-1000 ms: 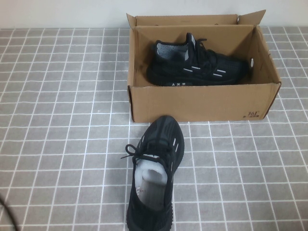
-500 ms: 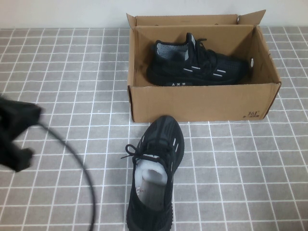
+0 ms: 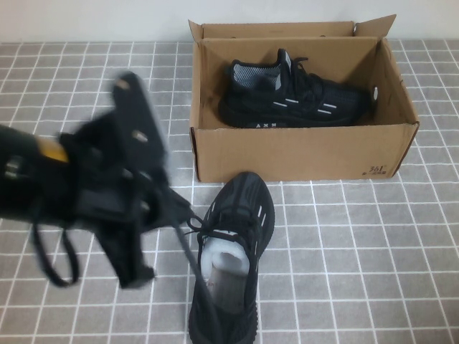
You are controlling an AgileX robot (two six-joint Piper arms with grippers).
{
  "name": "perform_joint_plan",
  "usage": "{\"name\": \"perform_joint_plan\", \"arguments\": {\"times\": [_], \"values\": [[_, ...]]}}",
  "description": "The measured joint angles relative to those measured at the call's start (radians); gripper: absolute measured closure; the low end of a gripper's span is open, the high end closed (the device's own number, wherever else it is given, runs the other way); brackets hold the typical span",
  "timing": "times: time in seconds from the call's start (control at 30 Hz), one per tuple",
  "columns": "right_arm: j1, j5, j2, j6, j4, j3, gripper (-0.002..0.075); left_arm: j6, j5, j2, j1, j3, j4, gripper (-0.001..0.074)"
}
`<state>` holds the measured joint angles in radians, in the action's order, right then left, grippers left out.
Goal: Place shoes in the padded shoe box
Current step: Pick up the shoe from the table
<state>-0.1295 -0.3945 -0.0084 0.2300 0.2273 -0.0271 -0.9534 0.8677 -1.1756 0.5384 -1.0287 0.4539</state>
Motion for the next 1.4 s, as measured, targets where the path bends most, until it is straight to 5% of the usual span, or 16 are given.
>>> {"name": "perform_joint_plan", "arguments": {"times": [0.23,0.47,0.63,1.17,1.3,1.4], "values": [[0.0,0.0,0.0,0.0,0.0,0.0,0.0734,-0.006,-0.032,-0.083,0.116,-0.015,-0.024,0.0692],[0.0,0.0,0.0,0.0,0.0,0.0,0.0734,-0.01,-0.016,-0.143,0.162,-0.05,-0.128,0.0333],[0.0,0.0,0.0,0.0,0.0,0.0,0.0734,-0.01,-0.034,-0.196,0.164,-0.051,-0.177,0.0267],[0.0,0.0,-0.001,0.0,0.0,0.0,0.0734,0.007,-0.164,-0.354,0.166,-0.051,-0.249,0.027],[0.0,0.0,-0.001,0.0,0.0,0.0,0.0734,0.093,-0.209,-0.363,0.166,-0.051,-0.335,0.0351],[0.0,0.0,-0.001,0.0,0.0,0.0,0.0734,0.142,-0.221,-0.365,0.166,-0.051,-0.374,0.0505]]}}
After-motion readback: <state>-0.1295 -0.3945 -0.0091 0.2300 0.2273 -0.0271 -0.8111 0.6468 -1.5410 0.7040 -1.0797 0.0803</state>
